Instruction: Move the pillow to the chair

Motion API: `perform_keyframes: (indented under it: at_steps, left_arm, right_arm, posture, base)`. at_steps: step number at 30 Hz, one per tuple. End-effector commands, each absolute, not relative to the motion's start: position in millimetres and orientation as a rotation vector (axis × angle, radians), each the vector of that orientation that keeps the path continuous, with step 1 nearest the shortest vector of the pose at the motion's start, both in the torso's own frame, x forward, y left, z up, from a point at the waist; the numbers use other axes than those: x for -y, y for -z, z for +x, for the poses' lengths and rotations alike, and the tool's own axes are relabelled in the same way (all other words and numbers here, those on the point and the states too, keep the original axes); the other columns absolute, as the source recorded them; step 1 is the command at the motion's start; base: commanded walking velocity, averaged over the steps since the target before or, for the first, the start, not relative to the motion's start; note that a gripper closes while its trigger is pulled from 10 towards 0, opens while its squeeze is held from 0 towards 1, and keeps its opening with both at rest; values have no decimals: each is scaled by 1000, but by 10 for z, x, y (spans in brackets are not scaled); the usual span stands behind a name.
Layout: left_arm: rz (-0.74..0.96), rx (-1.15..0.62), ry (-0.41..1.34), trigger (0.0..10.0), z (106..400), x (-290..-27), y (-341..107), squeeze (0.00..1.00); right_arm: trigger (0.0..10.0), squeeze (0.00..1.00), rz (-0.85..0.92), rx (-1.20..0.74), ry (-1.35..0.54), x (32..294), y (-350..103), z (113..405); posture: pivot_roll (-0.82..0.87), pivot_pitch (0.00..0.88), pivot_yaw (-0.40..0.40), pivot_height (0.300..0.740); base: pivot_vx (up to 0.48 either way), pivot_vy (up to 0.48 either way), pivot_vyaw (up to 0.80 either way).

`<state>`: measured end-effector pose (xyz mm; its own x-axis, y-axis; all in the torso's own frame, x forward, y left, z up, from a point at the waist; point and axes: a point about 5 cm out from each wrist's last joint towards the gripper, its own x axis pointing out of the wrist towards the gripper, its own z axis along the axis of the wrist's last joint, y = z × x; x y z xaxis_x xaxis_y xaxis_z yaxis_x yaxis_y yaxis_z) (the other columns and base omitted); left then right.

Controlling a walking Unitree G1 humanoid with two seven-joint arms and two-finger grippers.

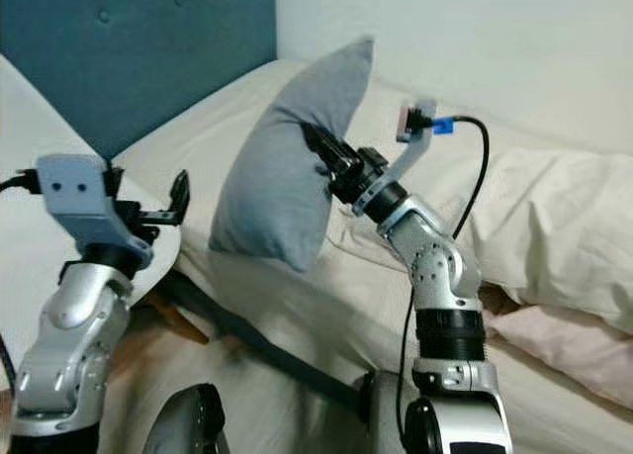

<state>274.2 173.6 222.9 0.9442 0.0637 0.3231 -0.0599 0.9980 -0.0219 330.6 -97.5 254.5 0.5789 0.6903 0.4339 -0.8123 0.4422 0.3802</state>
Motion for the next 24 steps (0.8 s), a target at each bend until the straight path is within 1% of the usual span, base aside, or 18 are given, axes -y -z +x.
perform_keyframes:
  at_steps: [1, 2, 3, 4, 5, 8, 10, 15, 16, 17, 24]
  left_arm:
    - [-28, 300, -39, 10000, 2700, -1630, -2147, 0]
    - [-26, 278, -24, 10000, 2665, -1574, -2080, 0]
    - [-26, 278, -24, 10000, 2665, -1574, -2080, 0]
    - [-18, 258, -12, 10000, 2627, -1527, -2018, 0]
    - [-10, 254, -8, 10000, 2595, -1513, -2001, 0]
    - [-6, 253, -6, 10000, 2576, -1507, -1996, 0]
    - [11, 252, 10, 10000, 2531, -1480, -1972, 0]
    - [55, 260, 9, 10000, 2512, -1458, -1965, 0]
    - [72, 261, -1, 10000, 2511, -1463, -1959, 0]
    - [75, 263, -12, 10000, 2508, -1464, -1957, 0]
    - [75, 264, -25, 10000, 2507, -1459, -1922, 0]
  right_arm:
    - [0, 0, 610, 212, -993, 871, -2461, 3177]
    - [0, 0, 612, 175, -997, 816, -2325, 3101]
    - [0, 0, 612, 175, -997, 816, -2325, 3101]
    - [0, 0, 615, 143, -1000, 767, -2208, 3023]
    - [0, 0, 613, 113, -984, 754, -2114, 2970]
    - [0, 0, 611, 94, -972, 749, -2058, 2937]
    - [0, 0, 599, 30, -950, 750, -1893, 2866]
    - [0, 0, 571, -15, -930, 765, -1804, 2815]
    - [0, 0, 562, -19, -925, 764, -1791, 2799]
    - [0, 0, 558, -29, -924, 753, -1770, 2794]
    - [0, 0, 541, -56, -915, 747, -1704, 2793]
  posture:
    - [68, 0, -62, 521]
    - [70, 0, -55, 526]
    - [70, 0, -55, 526]
    - [70, 0, -55, 536]
    - [69, 0, -46, 541]
    - [69, 0, -46, 546]
    - [77, 0, -52, 556]
    - [76, 0, -54, 571]
    - [76, 0, -54, 581]
    - [82, 0, -67, 586]
    - [86, 0, -80, 611]
  base:
    - [0, 0, 0]
    - [0, 0, 0]
    - [0, 0, 0]
    - [0, 0, 0]
    - [0, 0, 0]
    - [0, 0, 0]
    - [0, 0, 0]
    - [0, 0, 0]
    - [0, 0, 0]
    - [0, 0, 0]
    - [0, 0, 0]
